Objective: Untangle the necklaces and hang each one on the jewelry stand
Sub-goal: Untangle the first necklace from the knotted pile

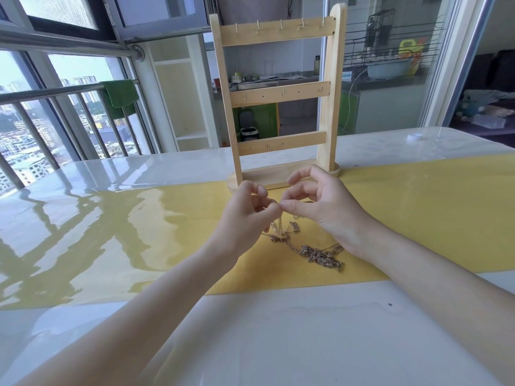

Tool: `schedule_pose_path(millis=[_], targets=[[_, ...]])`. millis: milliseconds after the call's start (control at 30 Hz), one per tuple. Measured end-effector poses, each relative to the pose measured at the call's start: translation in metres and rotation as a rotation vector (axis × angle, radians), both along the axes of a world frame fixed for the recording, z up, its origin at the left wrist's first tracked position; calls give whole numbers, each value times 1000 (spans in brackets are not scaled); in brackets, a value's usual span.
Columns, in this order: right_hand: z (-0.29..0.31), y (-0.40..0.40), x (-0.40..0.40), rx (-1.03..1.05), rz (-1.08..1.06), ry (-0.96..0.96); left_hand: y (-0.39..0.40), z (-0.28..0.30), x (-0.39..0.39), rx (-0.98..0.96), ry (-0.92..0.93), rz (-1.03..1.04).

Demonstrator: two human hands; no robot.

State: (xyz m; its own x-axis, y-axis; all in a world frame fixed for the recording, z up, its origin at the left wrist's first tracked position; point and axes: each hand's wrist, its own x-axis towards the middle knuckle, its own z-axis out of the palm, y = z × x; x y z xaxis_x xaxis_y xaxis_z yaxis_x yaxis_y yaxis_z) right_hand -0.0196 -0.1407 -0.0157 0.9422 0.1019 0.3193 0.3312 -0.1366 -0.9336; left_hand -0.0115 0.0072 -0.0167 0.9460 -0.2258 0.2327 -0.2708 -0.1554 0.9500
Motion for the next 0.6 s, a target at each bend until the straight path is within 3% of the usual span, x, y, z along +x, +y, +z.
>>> schedule_pose_path(millis=[300,600], targets=[[-3,4,2,-177,-1,-120,-1,0,-2,35,-8,-6],[-5,7,0,-238,-52,-202,1,-1,3,-163,238,-93]])
